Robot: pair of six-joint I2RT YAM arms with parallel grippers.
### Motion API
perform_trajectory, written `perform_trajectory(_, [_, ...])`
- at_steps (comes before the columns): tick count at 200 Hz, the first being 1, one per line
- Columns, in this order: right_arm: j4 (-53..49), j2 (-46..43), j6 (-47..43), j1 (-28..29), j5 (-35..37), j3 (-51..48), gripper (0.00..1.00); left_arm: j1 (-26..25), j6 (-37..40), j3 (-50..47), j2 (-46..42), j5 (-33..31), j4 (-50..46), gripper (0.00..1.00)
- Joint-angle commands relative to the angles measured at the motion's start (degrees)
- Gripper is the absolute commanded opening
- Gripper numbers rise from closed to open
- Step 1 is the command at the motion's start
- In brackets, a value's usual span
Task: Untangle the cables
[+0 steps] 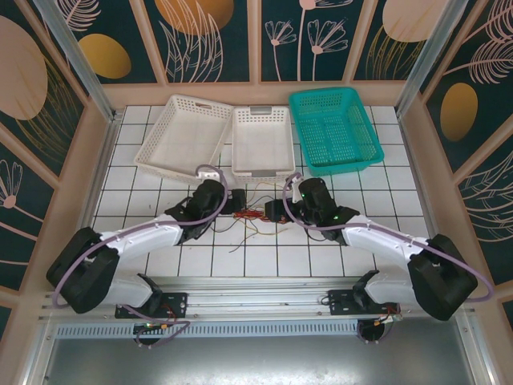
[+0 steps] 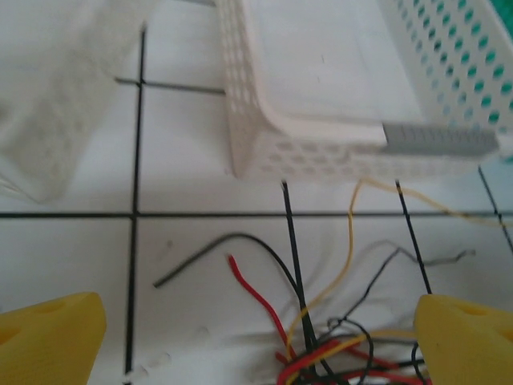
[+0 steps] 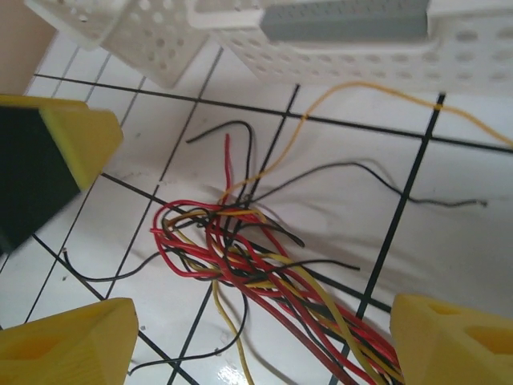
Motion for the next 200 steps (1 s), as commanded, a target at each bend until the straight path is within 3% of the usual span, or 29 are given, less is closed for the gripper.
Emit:
perform_trajectory(1, [-1.6, 2.16, 1.75, 0.49, 1.25, -0.75, 0.77, -1.53, -2.08, 1.85, 1.61, 0.75, 1.78, 0.98])
perform_trajectory(83, [0.83, 7.79, 1.32, 2.66, 5.01, -2.97, 0.62, -3.74, -3.66, 0.22, 3.66, 1.54, 1.84, 0.96])
perform_trajectory(142, [-0.15, 10.77, -0.46, 4.62, 9.02, -1.46, 0.43, -3.82, -6.0, -4.56, 2.81, 5.0, 6.63, 0.96])
perform_trajectory(200, [-0.22, 11.0, -2.44, 4.86, 8.9, -0.95, 0.06, -3.82, -6.64, -8.68, 0.05, 6.17, 7.95, 0.96])
